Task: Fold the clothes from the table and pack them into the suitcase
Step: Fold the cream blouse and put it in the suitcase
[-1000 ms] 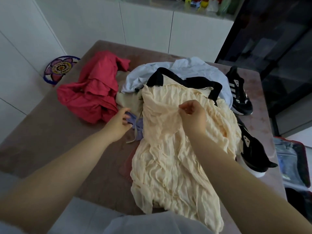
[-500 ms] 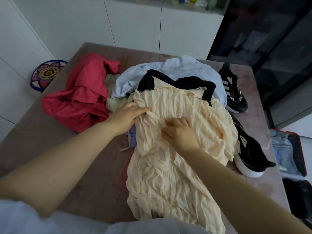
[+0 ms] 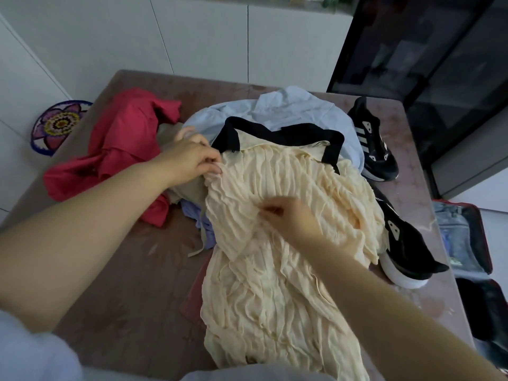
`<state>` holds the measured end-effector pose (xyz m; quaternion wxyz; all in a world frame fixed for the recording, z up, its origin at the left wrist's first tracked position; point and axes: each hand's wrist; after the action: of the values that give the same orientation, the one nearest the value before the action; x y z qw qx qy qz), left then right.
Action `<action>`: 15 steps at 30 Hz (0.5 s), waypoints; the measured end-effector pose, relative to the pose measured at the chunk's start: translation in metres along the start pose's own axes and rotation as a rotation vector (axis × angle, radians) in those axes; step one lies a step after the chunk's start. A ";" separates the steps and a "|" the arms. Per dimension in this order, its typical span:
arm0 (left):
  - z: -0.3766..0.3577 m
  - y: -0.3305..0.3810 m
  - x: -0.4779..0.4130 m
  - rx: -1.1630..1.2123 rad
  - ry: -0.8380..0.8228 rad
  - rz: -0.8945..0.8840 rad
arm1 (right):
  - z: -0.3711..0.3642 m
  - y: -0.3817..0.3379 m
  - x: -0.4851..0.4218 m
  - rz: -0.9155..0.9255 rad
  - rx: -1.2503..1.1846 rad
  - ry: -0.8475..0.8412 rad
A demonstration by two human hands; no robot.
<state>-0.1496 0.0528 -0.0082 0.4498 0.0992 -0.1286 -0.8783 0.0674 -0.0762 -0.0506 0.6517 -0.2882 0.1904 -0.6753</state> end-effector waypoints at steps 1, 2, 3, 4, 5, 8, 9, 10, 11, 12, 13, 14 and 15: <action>0.008 -0.004 -0.003 -0.007 0.014 0.021 | 0.011 -0.001 -0.005 -0.031 -0.116 0.026; 0.015 -0.007 -0.006 -0.005 0.028 0.050 | 0.023 -0.003 -0.012 -0.052 -0.210 0.072; 0.020 -0.010 -0.010 -0.003 0.043 0.075 | 0.034 -0.004 -0.019 -0.071 -0.275 0.134; 0.024 -0.012 -0.013 -0.010 0.044 0.108 | 0.043 -0.005 -0.026 -0.091 -0.314 0.202; 0.024 -0.013 -0.017 -0.040 0.037 0.138 | 0.049 -0.004 -0.033 -0.119 -0.326 0.263; 0.010 -0.003 -0.027 -0.152 0.051 0.266 | 0.055 0.003 -0.044 -0.190 -0.223 0.343; 0.001 0.004 -0.028 -0.166 0.068 0.300 | 0.054 0.005 -0.043 -0.184 -0.175 0.343; -0.009 0.014 -0.026 -0.156 0.107 0.310 | 0.052 0.007 -0.040 -0.160 -0.133 0.334; -0.022 0.023 -0.022 -0.133 0.175 0.286 | 0.050 0.009 -0.035 -0.122 -0.097 0.318; -0.036 0.034 -0.014 -0.080 0.240 0.220 | 0.047 0.012 -0.029 -0.077 -0.059 0.297; -0.049 0.047 -0.003 -0.029 0.279 0.102 | 0.046 0.016 -0.023 -0.023 -0.023 0.277; -0.065 0.057 0.008 -0.003 0.268 -0.036 | 0.046 0.022 -0.015 0.030 0.005 0.262; -0.079 0.067 0.017 -0.012 0.211 -0.137 | 0.049 0.029 -0.007 0.075 0.025 0.261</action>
<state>-0.0855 -0.0100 -0.0628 0.4004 0.1971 -0.0683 -0.8923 0.1203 -0.0658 -0.0328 0.6499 -0.1824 0.2756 -0.6844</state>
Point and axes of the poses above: each hand's wrist, its own x-axis away from the middle knuckle, its own z-axis out of the back of the hand, y = z × x, and after that the axes turned 8 degrees about x, right-handed
